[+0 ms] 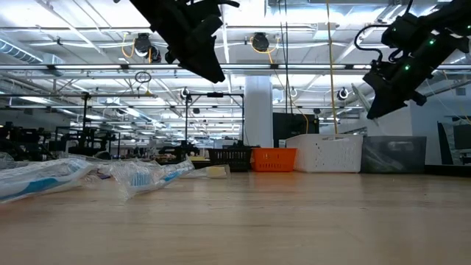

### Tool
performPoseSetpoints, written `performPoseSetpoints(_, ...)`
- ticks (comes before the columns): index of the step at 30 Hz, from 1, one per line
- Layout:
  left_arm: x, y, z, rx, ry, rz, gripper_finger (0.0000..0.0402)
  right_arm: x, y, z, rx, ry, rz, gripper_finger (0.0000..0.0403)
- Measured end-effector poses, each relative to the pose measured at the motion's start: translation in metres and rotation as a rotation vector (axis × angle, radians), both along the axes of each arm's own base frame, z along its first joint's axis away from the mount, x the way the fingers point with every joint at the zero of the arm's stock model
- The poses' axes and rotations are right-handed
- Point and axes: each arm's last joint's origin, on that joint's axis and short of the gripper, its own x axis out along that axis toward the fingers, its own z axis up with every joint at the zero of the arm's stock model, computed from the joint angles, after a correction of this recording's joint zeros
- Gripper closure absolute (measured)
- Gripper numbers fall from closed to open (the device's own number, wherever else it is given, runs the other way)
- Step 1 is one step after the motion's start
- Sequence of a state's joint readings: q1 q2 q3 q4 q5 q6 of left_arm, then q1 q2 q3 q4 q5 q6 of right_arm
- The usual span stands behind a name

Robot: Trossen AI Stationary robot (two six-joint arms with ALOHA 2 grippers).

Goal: Pick & Place Toothbrushes
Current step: Put the green toothbrush into the gray bin

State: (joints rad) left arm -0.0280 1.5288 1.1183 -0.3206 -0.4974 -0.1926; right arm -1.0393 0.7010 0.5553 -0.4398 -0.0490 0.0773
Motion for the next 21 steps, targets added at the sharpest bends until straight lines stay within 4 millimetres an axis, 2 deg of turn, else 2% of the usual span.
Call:
performPoseSetpoints(5, 0.0, 0.0, 0.0, -0.012, -0.008, 0.01, 0.0273, 0.0, 0.0, -0.02, -0.001, -0.014, -0.005, 0.0392)
performPoseSetpoints(12, 0.0, 0.0, 0.0, -0.013, -0.009, 0.011, 0.0273, 0.001, -0.001, -0.022, -0.003, -0.032, -0.015, 0.0392)
performPoseSetpoints(21, 0.0, 0.0, 0.0, -0.014, -0.008, 0.011, 0.0273, 0.001, 0.001, -0.037, 0.0, -0.027, -0.009, 0.0392)
